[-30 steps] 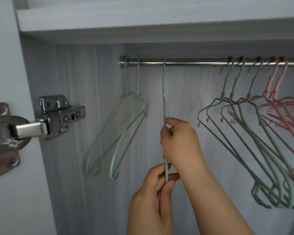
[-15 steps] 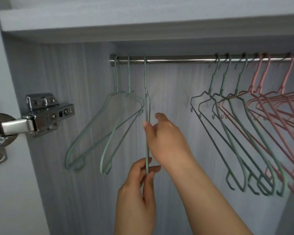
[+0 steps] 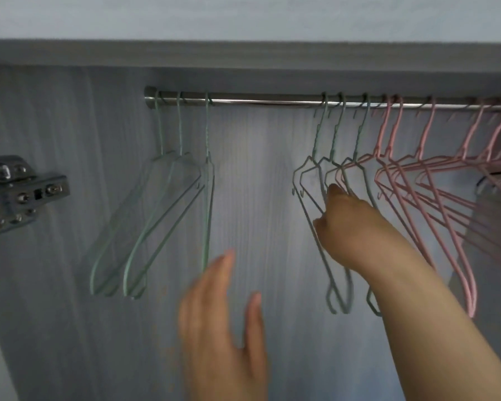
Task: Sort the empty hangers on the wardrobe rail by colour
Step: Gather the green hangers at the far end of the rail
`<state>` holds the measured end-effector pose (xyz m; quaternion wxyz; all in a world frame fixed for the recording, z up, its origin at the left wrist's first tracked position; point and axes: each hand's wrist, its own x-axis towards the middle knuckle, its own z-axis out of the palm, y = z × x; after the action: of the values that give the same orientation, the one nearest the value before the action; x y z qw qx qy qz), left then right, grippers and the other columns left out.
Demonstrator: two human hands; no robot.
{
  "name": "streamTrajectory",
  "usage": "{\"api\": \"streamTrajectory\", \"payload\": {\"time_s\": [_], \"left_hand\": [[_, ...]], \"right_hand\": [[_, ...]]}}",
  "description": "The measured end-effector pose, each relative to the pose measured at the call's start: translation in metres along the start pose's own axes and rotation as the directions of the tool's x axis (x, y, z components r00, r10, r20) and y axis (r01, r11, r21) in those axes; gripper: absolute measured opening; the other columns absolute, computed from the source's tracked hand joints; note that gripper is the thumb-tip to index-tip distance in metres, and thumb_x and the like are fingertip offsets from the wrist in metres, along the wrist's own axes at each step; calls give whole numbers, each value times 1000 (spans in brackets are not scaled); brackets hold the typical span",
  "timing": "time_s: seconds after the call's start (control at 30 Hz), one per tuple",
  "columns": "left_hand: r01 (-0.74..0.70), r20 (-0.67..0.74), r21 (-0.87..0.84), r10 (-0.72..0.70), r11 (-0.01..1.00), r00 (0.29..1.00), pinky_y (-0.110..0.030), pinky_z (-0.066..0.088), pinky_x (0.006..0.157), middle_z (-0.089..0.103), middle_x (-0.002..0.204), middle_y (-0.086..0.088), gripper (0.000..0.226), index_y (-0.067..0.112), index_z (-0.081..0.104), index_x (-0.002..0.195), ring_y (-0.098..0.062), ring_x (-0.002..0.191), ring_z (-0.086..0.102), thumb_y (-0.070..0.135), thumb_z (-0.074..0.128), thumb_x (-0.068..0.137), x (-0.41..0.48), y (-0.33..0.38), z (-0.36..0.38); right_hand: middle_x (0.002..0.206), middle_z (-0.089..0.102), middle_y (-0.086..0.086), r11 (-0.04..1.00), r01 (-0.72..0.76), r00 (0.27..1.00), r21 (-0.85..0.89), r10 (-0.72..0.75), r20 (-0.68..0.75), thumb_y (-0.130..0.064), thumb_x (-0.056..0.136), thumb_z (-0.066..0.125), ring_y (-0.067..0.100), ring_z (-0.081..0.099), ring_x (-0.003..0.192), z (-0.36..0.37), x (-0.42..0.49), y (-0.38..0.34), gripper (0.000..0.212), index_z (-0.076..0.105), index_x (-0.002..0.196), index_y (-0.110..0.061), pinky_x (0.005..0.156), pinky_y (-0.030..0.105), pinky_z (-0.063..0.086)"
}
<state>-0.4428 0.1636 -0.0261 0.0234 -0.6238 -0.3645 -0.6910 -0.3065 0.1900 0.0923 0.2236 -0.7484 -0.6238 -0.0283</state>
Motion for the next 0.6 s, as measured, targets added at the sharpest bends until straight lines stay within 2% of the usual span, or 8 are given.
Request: {"api": "streamTrajectory", "payload": {"time_s": [0.07, 0.13, 0.17, 0.23, 0.33, 0.43, 0.53, 0.6], "left_hand": [[142, 214, -168, -104, 975, 971, 0, 37, 82, 51, 120, 25, 52, 45, 40, 126, 4, 101, 55, 66, 41, 78, -3, 14, 10], [318, 385, -200, -224, 927, 895, 5, 32, 85, 32, 125, 48, 68, 62, 19, 123, 17, 108, 48, 86, 30, 61, -6, 18, 19], [335, 402, -185, -240, 924, 884, 6, 30, 86, 24, 122, 53, 71, 64, 12, 121, 20, 109, 45, 89, 26, 57, -6, 17, 21], [321, 371, -174, -240, 931, 897, 7, 29, 85, 26, 118, 55, 67, 64, 13, 121, 23, 106, 45, 83, 34, 60, -2, 12, 18], [251, 294, -142, -201, 958, 934, 10, 28, 81, 32, 114, 55, 51, 57, 23, 124, 31, 100, 42, 54, 31, 74, 3, 3, 11], [238, 260, -121, -200, 964, 945, 11, 28, 79, 30, 109, 58, 48, 50, 33, 123, 33, 96, 41, 50, 31, 74, 0, -1, 7], [244, 217, -116, -215, 963, 952, 11, 29, 76, 36, 105, 59, 46, 48, 39, 120, 32, 94, 44, 49, 33, 74, -3, -7, 4], [251, 195, -111, -226, 962, 954, 11, 29, 74, 43, 96, 60, 45, 47, 42, 118, 32, 90, 46, 49, 34, 74, -3, -11, 2]], "right_hand": [[110, 64, 22, 978, 40, 996, 205, -23, -85, -16, 95, 37, 34, 62, 96, 7, 2, -3, 30, 45, 118, 2, 69, 32, 48], [94, 67, 23, 910, 93, 984, 404, -22, -175, -14, 93, 39, 34, 64, 79, 15, 5, -10, 28, 54, 110, 2, 69, 36, 52], [89, 67, 25, 864, 111, 981, 490, -17, -193, -12, 92, 41, 32, 63, 71, 19, 5, -15, 28, 54, 110, 4, 68, 38, 53], [79, 65, 24, 754, 137, 982, 643, -18, -189, -10, 90, 44, 26, 60, 58, 24, 6, -25, 28, 53, 110, 8, 65, 39, 54], [67, 59, 14, 635, 156, 986, 757, -52, -160, -10, 90, 48, 14, 52, 48, 33, 8, -36, 28, 53, 115, 2, 60, 36, 54], [54, 54, 2, 605, 181, 983, 775, -89, -160, -12, 89, 49, 8, 49, 44, 46, 14, -46, 39, 49, 127, -7, 52, 24, 50], [34, 47, -9, 618, 218, 975, 755, -115, -188, -12, 89, 49, 3, 47, 37, 57, 17, -54, 38, 51, 126, -7, 47, 10, 45], [28, 45, -12, 624, 229, 973, 747, -118, -199, -11, 89, 48, 2, 46, 33, 61, 19, -57, 35, 53, 123, -4, 45, 8, 43]]}}
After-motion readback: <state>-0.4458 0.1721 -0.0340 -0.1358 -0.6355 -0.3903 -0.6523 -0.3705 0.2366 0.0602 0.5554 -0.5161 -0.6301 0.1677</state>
